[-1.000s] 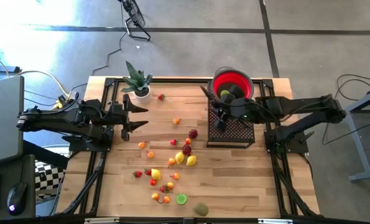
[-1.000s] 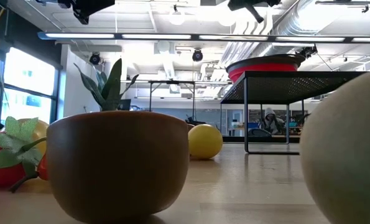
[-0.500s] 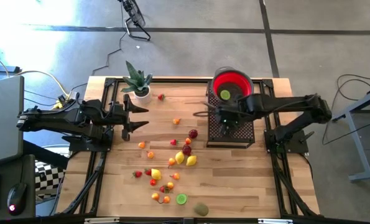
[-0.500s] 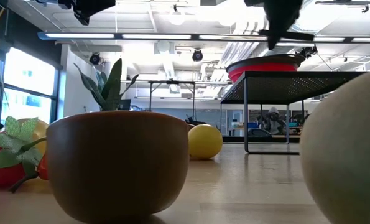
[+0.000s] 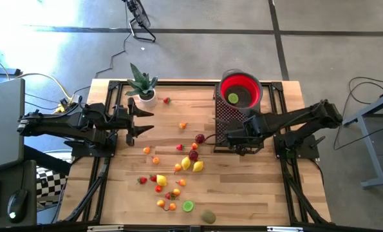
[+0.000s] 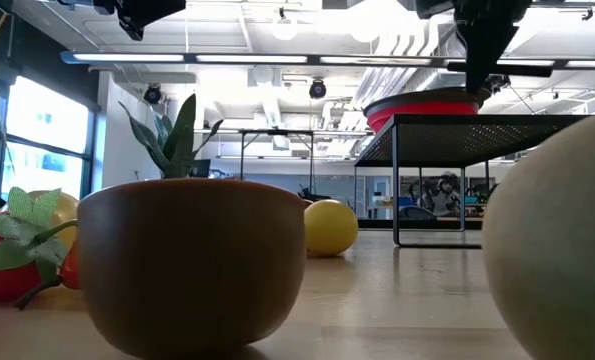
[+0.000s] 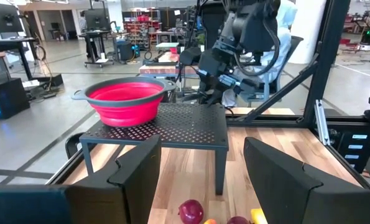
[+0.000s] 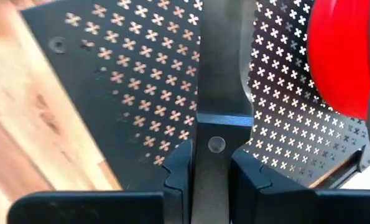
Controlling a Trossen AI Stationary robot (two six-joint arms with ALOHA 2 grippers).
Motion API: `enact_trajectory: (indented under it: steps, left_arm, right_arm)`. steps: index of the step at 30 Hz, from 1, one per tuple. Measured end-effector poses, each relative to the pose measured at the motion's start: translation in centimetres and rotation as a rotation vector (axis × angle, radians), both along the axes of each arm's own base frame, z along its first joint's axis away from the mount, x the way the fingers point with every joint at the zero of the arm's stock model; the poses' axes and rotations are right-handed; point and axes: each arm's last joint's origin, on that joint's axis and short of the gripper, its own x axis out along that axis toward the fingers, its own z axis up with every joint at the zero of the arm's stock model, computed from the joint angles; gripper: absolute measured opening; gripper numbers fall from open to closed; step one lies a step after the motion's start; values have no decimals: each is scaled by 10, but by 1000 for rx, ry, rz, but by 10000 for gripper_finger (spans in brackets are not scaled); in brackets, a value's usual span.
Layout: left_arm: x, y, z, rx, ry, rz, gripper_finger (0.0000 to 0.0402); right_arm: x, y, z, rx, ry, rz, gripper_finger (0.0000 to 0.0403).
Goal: Pick & Place Fruit
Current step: Put the knife on the shelf
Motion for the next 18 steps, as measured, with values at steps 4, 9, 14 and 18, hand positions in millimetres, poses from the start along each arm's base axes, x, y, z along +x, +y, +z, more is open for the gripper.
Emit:
enact_trajectory:
  steps: [4,9,14,18]
  left_arm:
    - [0,0,0,0,0,0,223]
    - [0,0,0,0,0,0,223]
    - [0,0,0,0,0,0,223]
    - [0,0,0,-1,-4,0,223]
  right_arm:
    - [-1,-2,-5,-27,15,-9,58]
    - [-2,-6,-13,45,49,-35,58]
    - [-5,-7,-21,43,81,-39,58]
    - [-6,-8,-26,42,101,-39,58]
